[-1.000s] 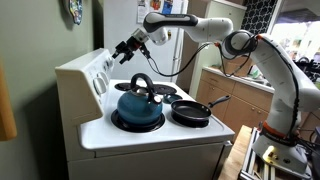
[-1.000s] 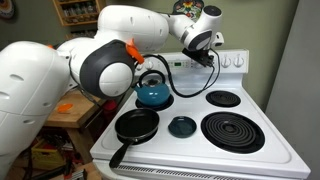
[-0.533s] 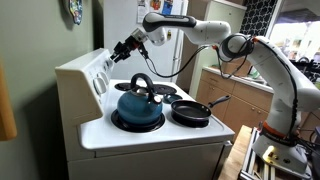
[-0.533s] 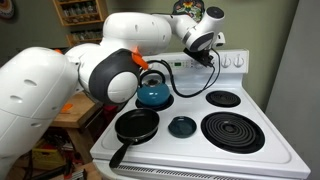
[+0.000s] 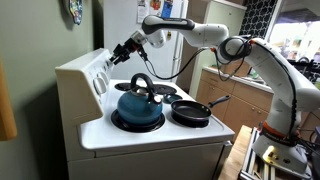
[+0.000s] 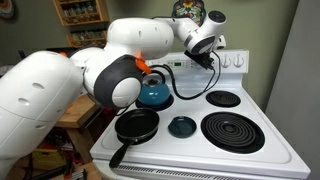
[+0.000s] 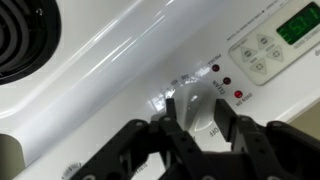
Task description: Turn the middle knob anticlockwise
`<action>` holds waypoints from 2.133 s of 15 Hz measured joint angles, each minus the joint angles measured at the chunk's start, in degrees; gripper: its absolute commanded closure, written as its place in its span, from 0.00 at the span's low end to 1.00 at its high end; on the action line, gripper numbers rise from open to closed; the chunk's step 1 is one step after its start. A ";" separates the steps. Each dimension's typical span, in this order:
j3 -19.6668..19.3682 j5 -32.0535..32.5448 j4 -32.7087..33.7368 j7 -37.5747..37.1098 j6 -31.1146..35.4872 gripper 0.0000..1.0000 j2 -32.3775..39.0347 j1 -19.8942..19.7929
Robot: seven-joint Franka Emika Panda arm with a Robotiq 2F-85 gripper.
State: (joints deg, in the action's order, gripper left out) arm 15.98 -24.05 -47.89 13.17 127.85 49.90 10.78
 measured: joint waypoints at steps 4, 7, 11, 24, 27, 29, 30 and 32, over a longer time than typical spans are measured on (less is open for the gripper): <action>0.16 0.00 0.21 -0.04 -0.17 0.84 0.22 -0.10; 0.20 0.00 1.05 -0.03 -1.03 0.82 0.61 -0.17; 0.14 0.29 2.12 0.31 -4.55 0.79 0.93 -0.22; -0.74 5.11 7.19 3.51 -8.93 0.55 2.29 0.67; -0.73 5.14 8.27 4.33 -8.75 0.72 3.21 1.00; -0.73 5.14 9.11 5.31 -8.53 0.73 3.98 1.30; -0.73 5.18 9.39 5.90 -8.27 0.69 4.28 1.44; -0.73 5.39 10.27 6.92 -7.87 0.64 4.97 1.70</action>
State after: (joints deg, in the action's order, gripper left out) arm 15.25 -18.66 -37.62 20.09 119.98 54.87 12.48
